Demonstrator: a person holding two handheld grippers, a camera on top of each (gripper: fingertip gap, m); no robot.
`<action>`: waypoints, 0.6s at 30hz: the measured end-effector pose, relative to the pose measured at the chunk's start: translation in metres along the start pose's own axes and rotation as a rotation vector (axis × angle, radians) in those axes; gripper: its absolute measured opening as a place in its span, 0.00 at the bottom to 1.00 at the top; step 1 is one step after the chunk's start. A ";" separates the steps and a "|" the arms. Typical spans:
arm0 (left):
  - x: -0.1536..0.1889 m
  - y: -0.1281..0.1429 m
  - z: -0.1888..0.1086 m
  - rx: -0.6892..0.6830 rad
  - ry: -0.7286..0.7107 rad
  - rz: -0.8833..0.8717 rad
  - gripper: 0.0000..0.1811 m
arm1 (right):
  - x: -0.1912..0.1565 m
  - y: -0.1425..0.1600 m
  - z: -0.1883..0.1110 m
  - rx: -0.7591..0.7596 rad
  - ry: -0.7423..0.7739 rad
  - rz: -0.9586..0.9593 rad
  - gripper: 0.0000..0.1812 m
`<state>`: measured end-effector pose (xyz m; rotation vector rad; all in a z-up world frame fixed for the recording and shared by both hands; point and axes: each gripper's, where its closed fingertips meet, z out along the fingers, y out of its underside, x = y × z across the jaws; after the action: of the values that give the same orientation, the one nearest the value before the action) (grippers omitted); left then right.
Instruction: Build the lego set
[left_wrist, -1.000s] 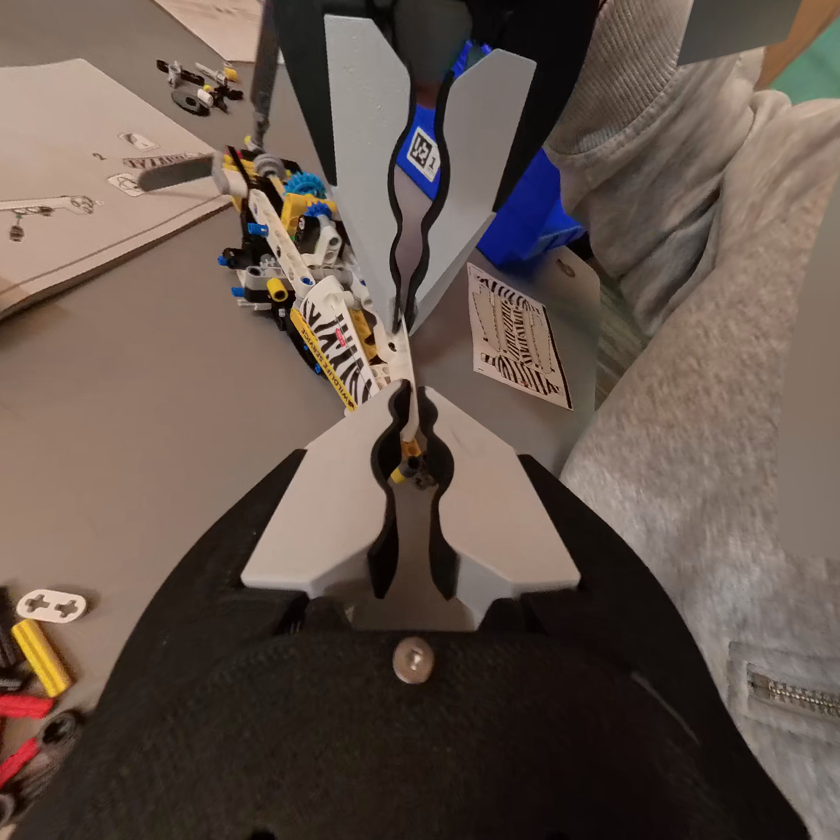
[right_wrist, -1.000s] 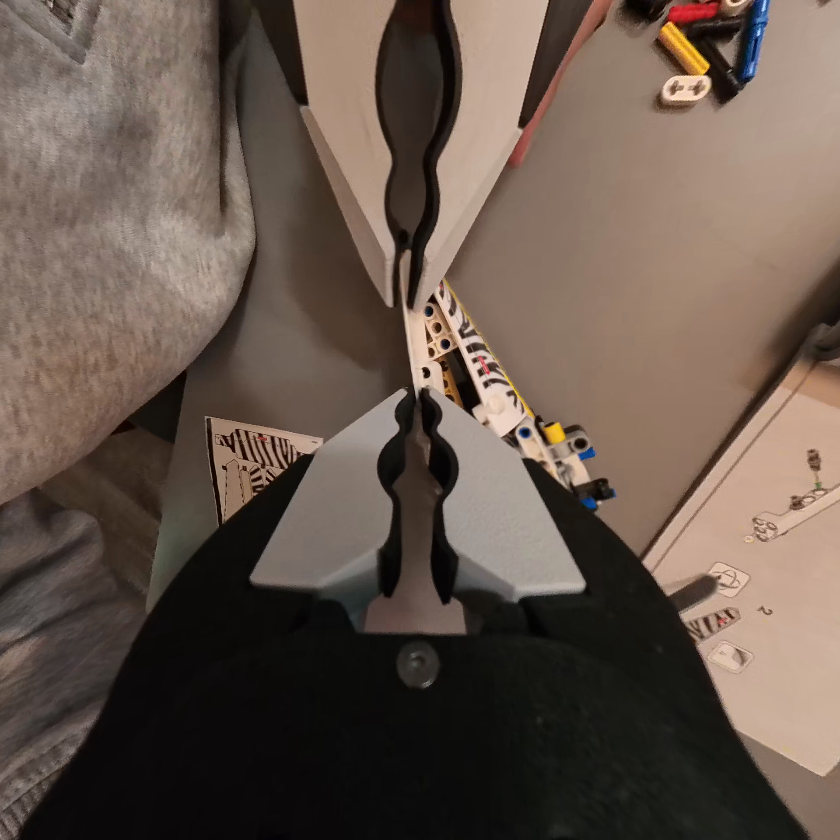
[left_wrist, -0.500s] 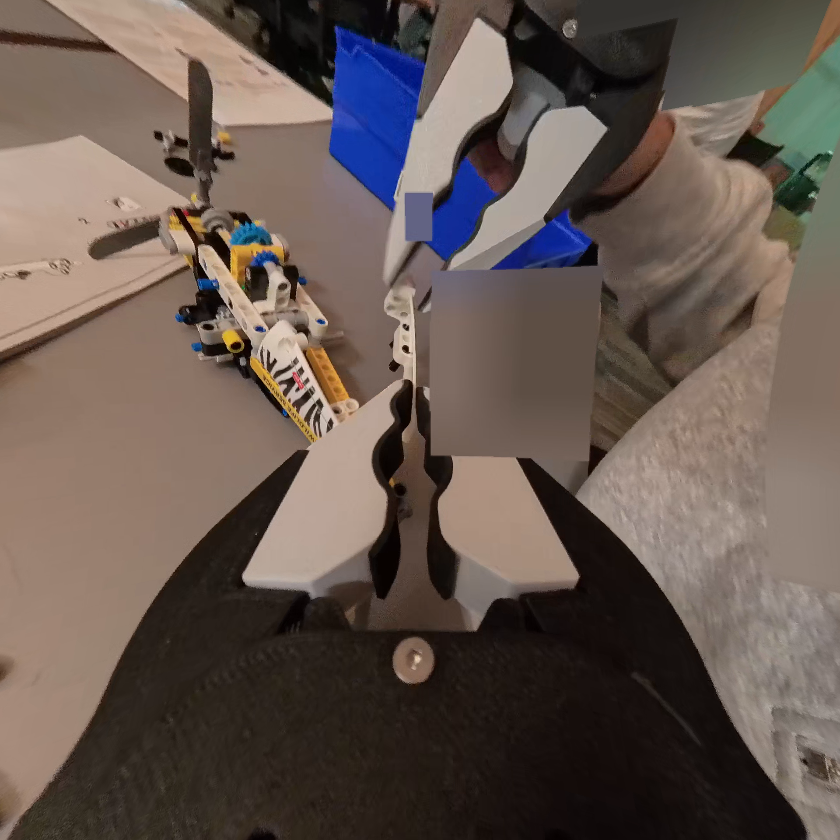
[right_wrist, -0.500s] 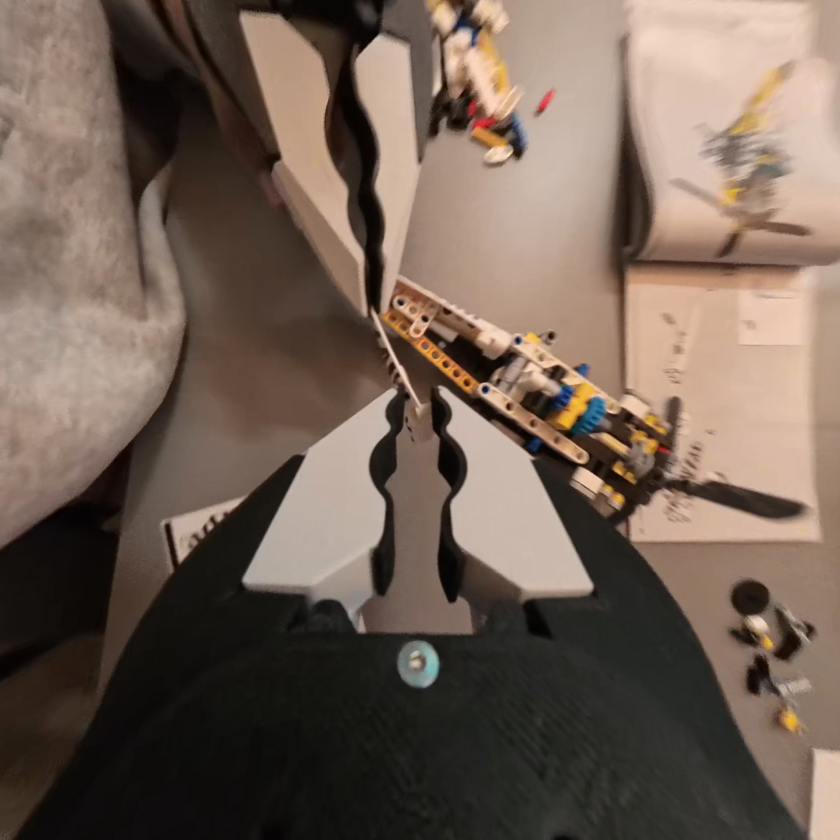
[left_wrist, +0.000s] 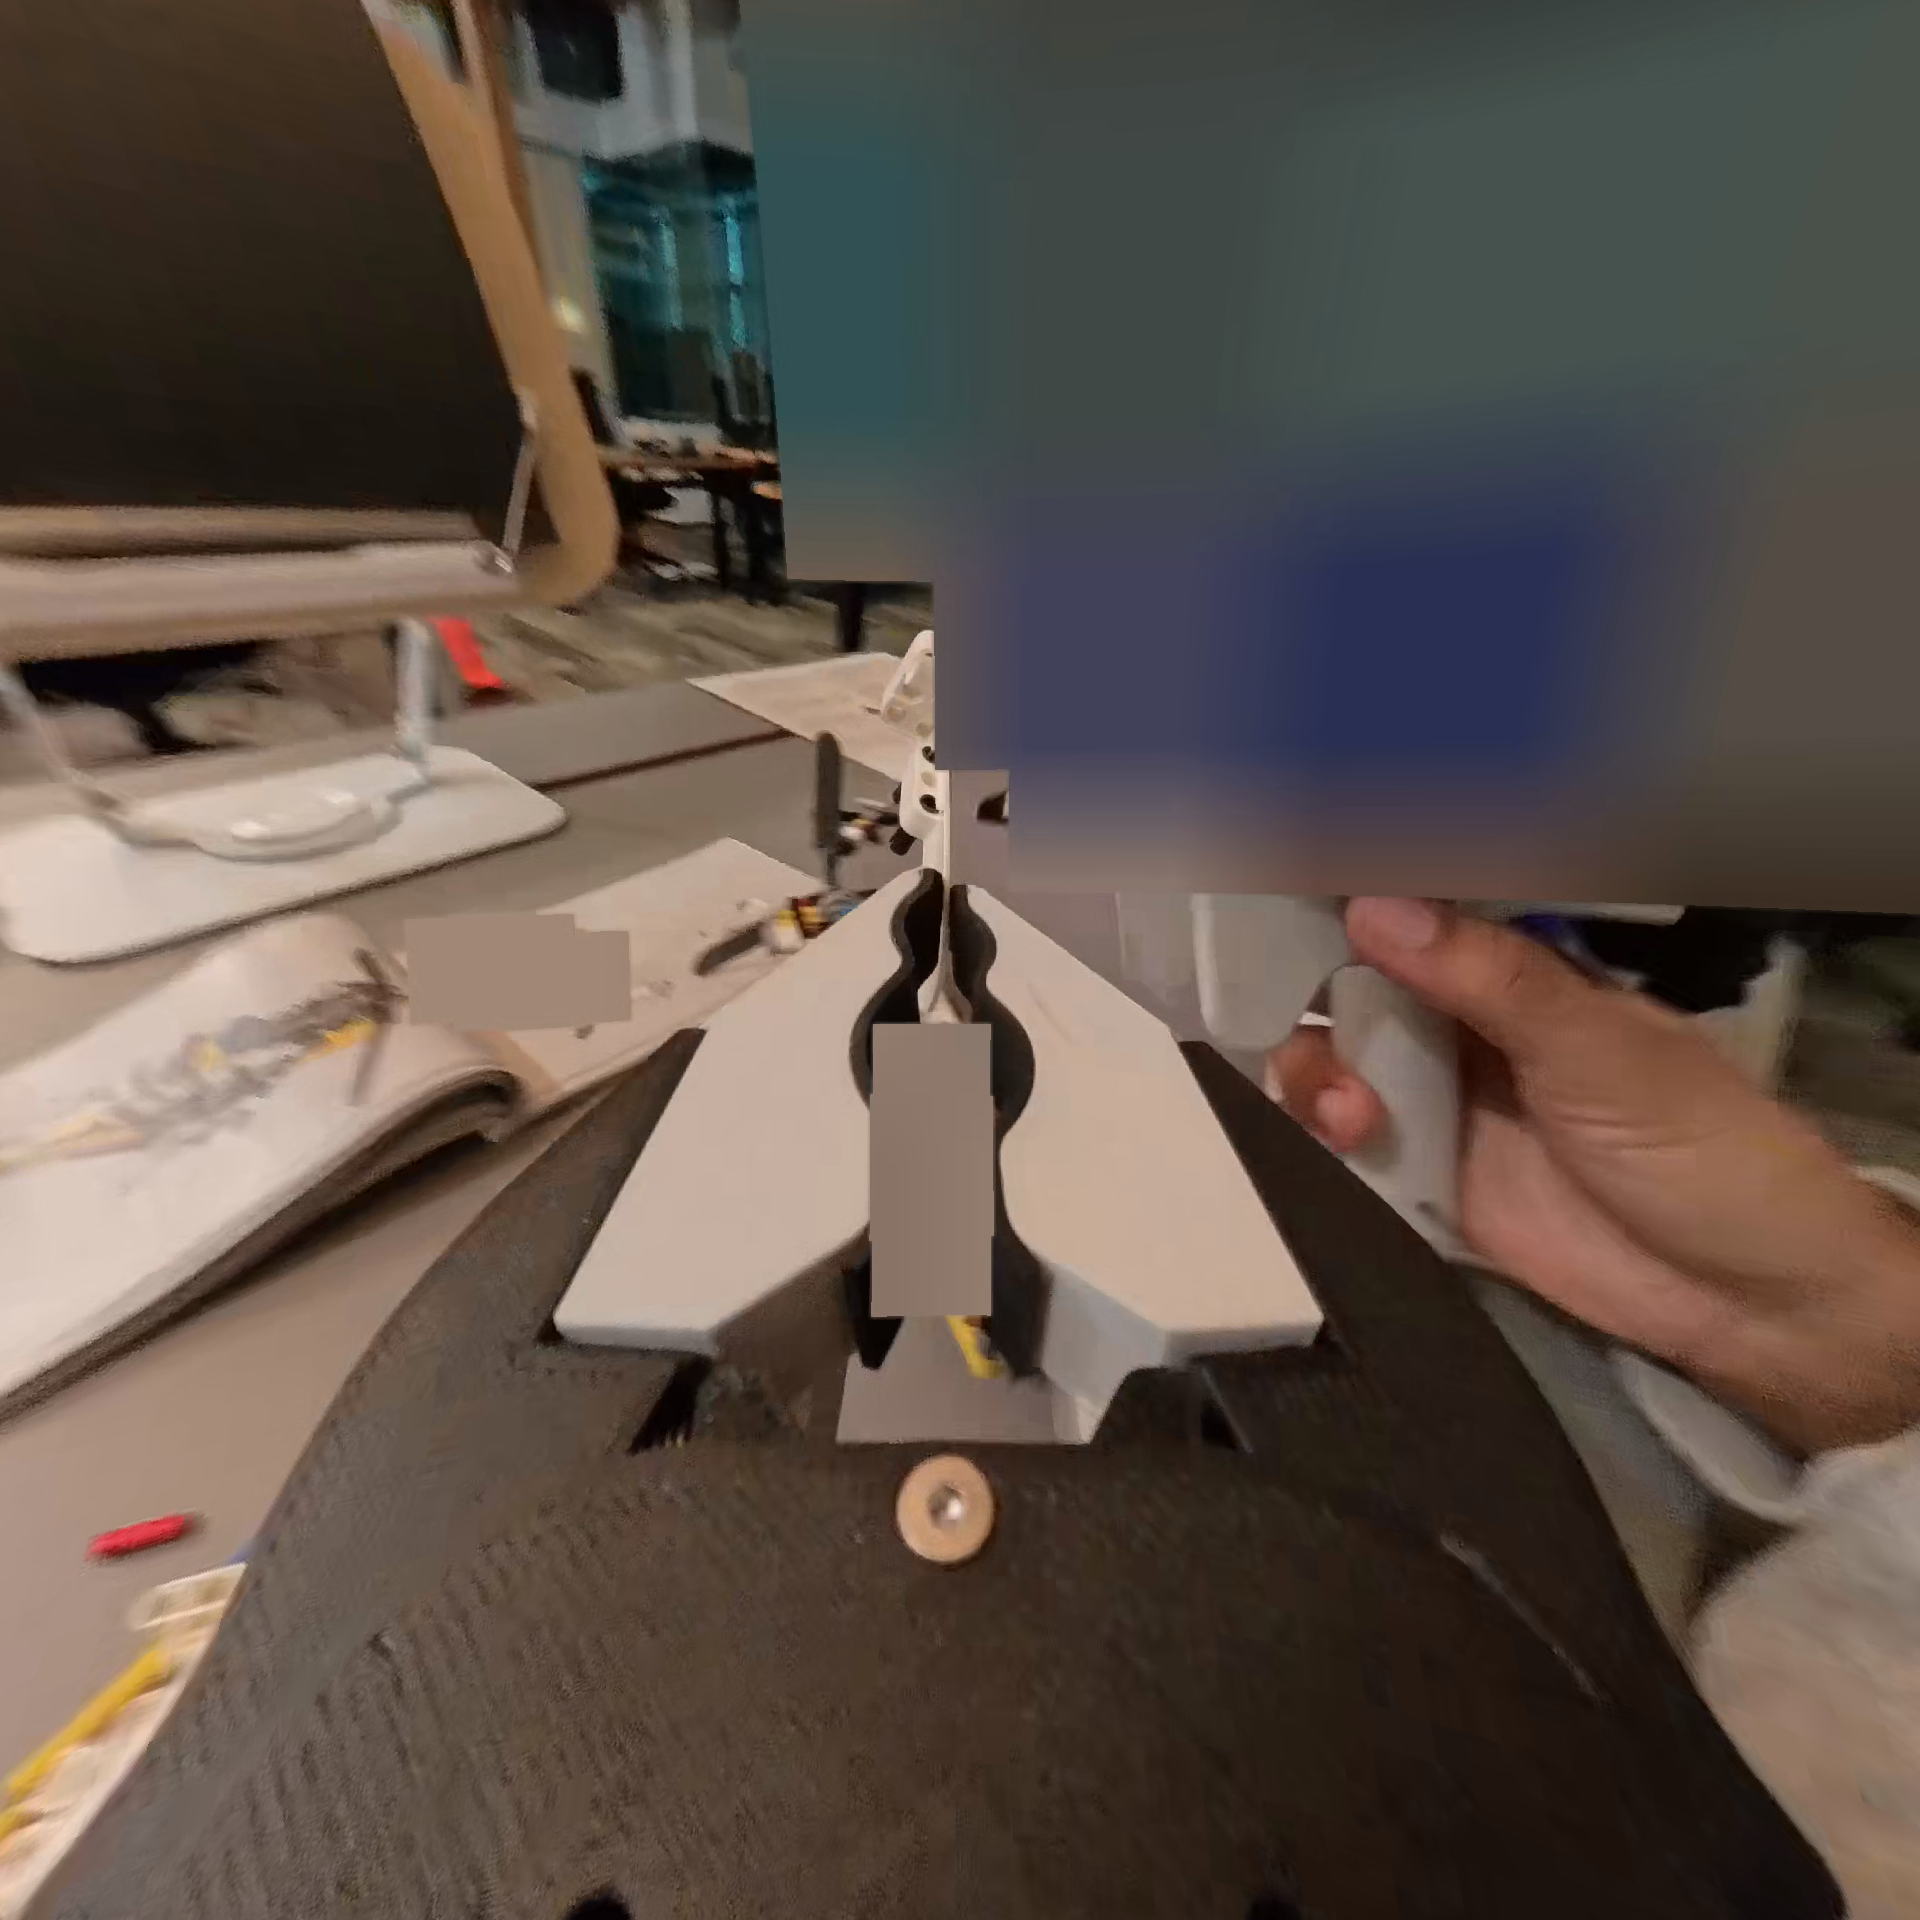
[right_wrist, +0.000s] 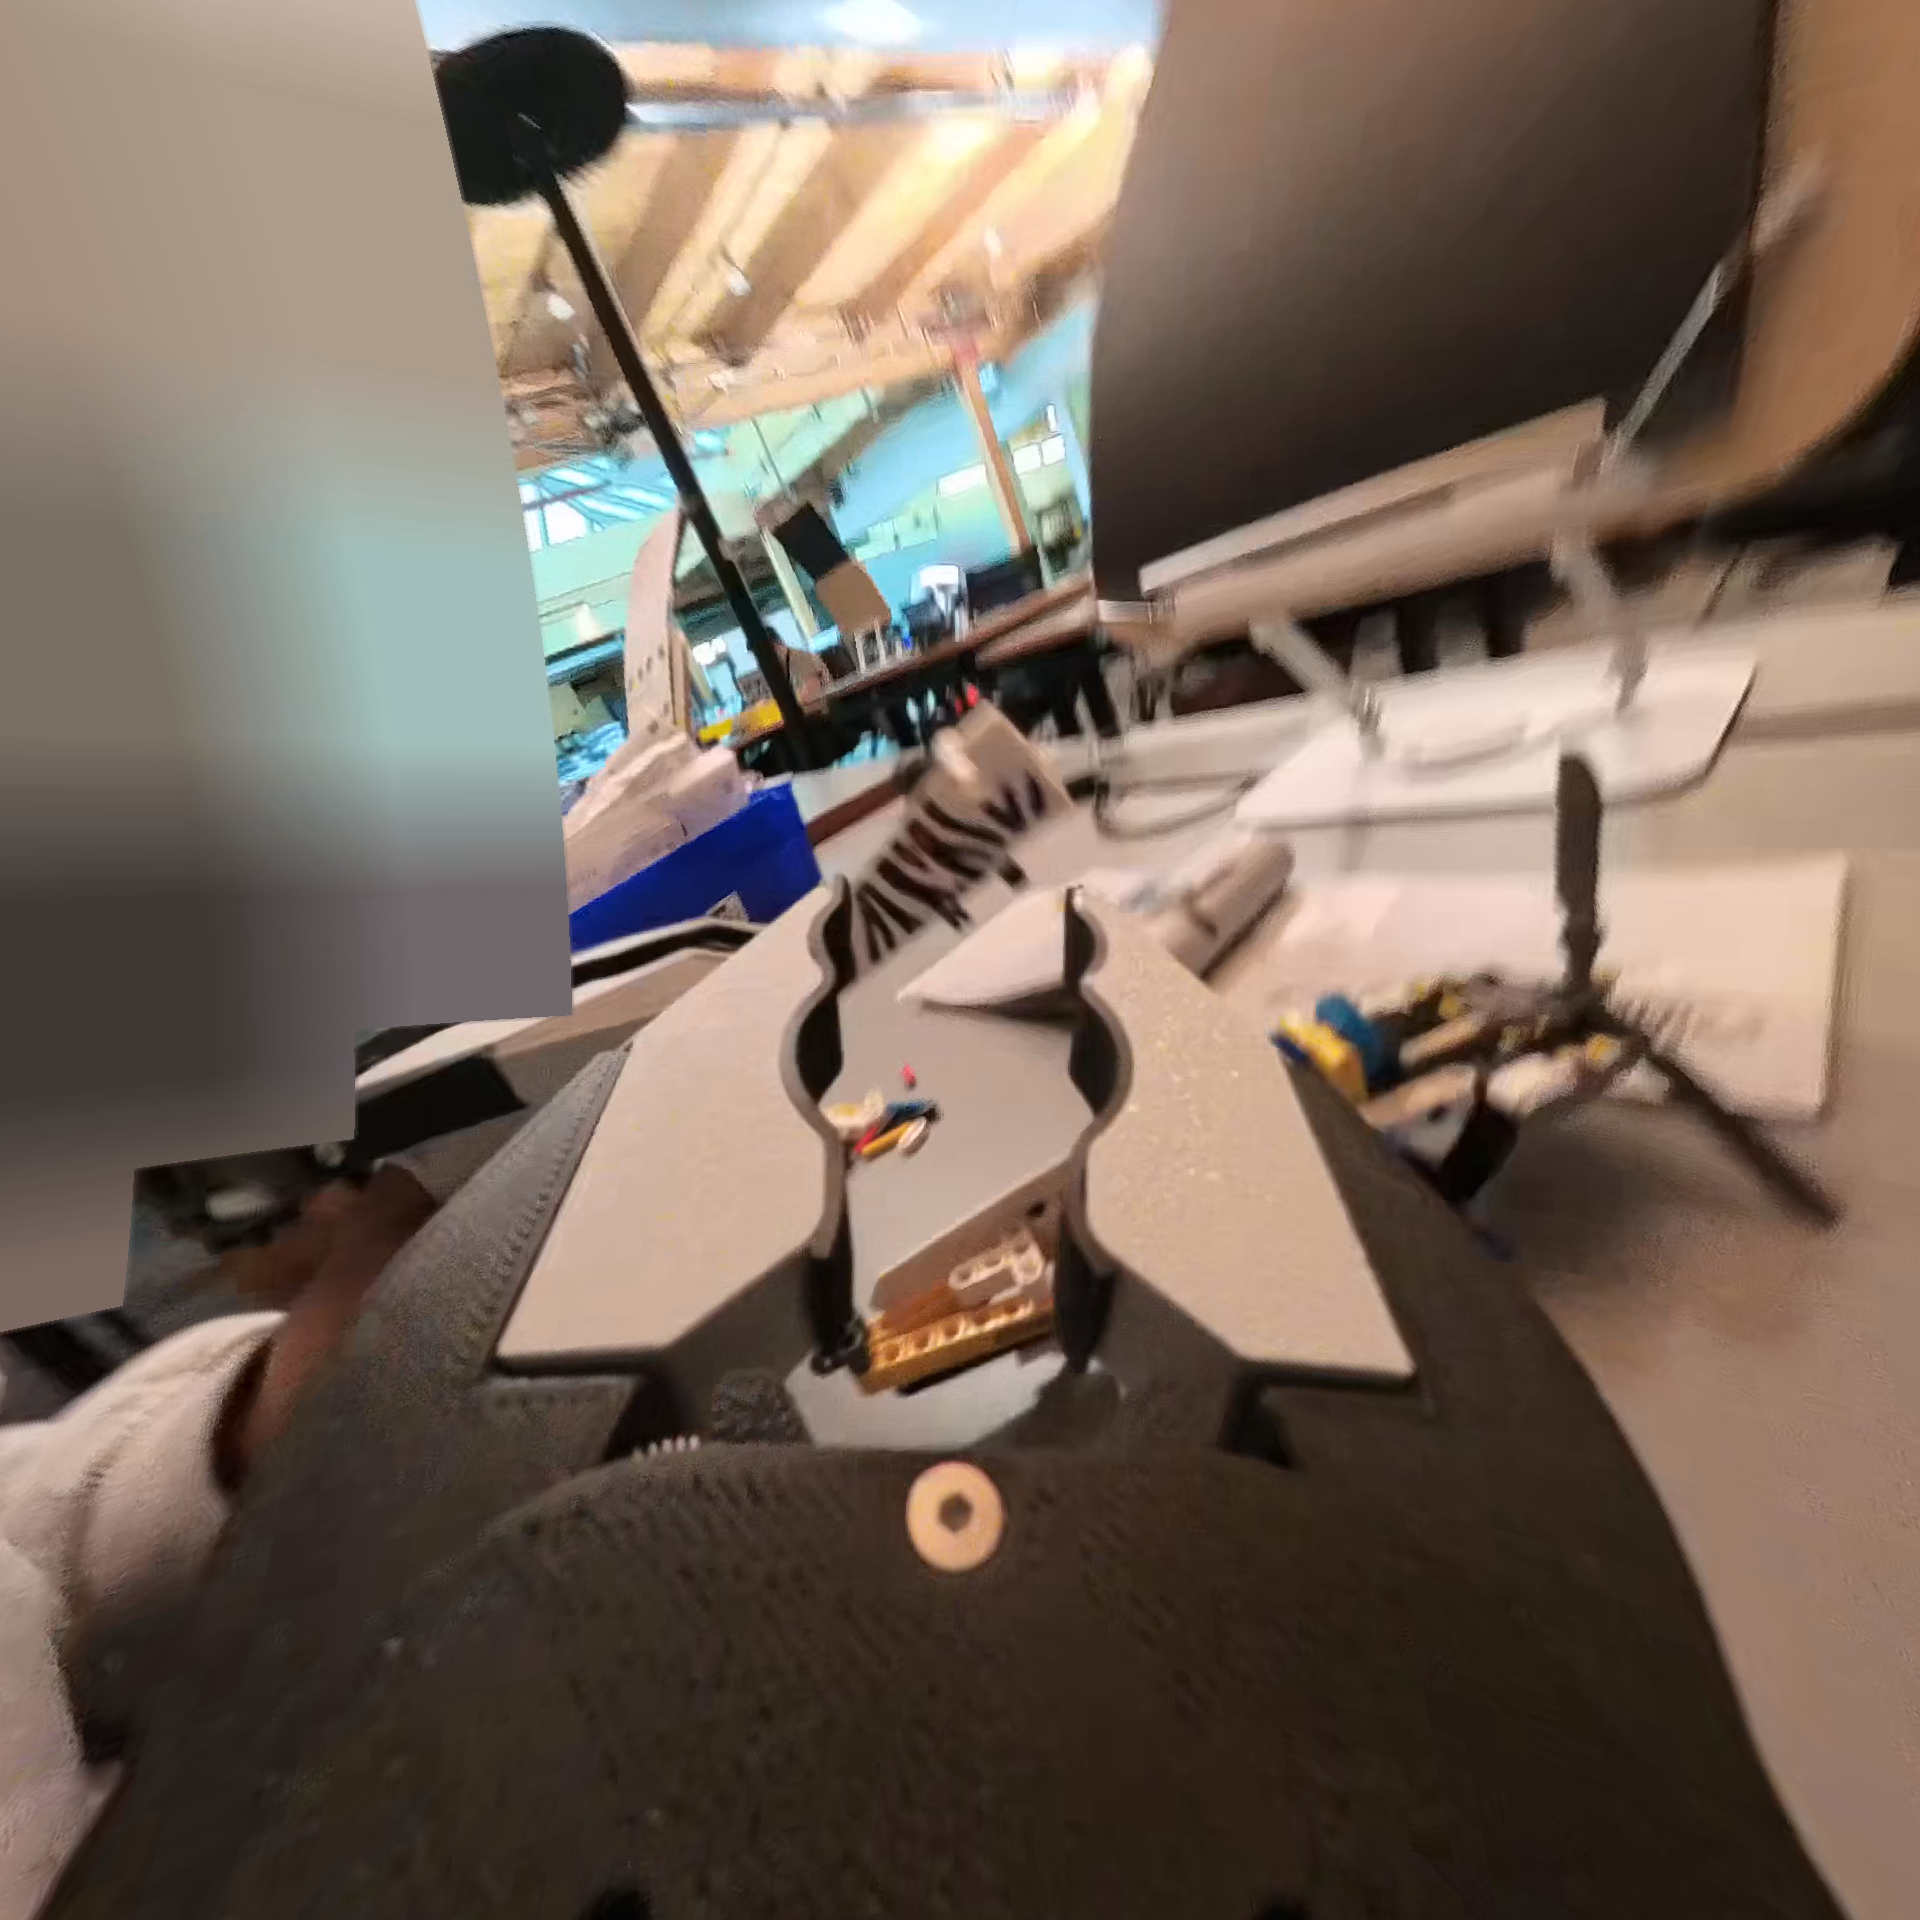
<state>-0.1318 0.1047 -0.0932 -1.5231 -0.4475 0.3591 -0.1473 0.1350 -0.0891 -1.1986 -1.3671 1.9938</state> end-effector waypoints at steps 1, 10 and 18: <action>-0.002 0.001 -0.001 -0.004 -0.047 0.084 0.00 | 0.003 0.007 0.003 -0.034 -0.003 0.077 0.22; 0.023 0.015 0.002 -0.078 -0.179 0.631 0.00 | -0.007 0.007 -0.007 0.006 -0.215 0.443 0.08; 0.059 0.028 -0.001 -0.093 -0.004 0.450 0.06 | 0.008 -0.004 -0.032 0.032 -0.234 0.469 0.00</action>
<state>-0.0792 0.1336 -0.1178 -1.7107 -0.1198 0.6981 -0.1255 0.1597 -0.0928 -1.4071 -1.2324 2.5372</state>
